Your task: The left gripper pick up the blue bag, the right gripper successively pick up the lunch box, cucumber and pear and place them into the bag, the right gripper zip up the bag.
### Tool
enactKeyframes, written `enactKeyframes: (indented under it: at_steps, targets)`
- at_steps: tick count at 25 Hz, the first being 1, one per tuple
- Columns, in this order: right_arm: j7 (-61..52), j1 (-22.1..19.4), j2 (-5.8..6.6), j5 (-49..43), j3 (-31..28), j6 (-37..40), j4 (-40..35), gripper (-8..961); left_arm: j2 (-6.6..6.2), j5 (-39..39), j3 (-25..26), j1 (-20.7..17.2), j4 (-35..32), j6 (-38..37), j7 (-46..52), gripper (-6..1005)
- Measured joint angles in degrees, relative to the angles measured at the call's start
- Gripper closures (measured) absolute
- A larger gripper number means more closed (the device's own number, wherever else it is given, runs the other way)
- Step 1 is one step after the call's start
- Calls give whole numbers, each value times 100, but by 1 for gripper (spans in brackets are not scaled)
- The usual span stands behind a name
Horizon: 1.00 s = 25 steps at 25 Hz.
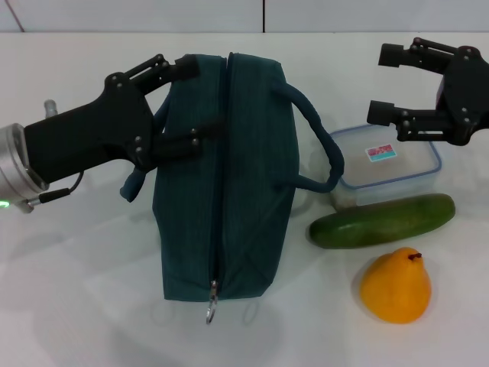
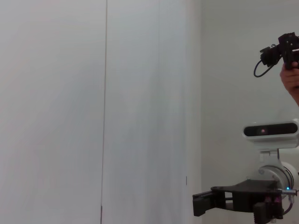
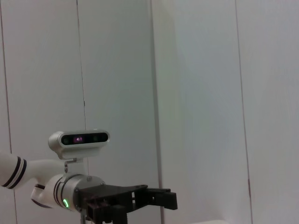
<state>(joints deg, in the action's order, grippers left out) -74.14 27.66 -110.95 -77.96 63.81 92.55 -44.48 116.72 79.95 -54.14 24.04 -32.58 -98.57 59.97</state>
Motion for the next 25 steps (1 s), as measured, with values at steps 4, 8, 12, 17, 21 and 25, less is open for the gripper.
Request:
enactKeyframes:
  at_steps: [4, 8, 12, 17, 21, 25]
  targets:
    - [33, -8, -17, 1, -8, 0, 2, 88, 0, 0, 0, -2, 4, -3, 5, 111]
    - [60, -8, -38, -19, -45, -5, 8, 92, 4, 0, 0, -4, 9, -4, 11, 112]
    - [106, -7, -42, -13, -56, -2, 9, 95, 34, 0, 0, -2, -44, -4, 81, 112]
    - [110, -7, -41, 8, -63, 19, 6, 99, -37, 85, -1, -63, -466, 7, 707, 113]
    - [110, -10, -41, 10, -63, 41, 4, 103, -108, 257, 101, -277, -1366, 180, 1813, 113]
    - [109, -12, -57, 17, -62, 96, 2, 106, -60, 645, 447, -379, -1911, 465, 2730, 113]
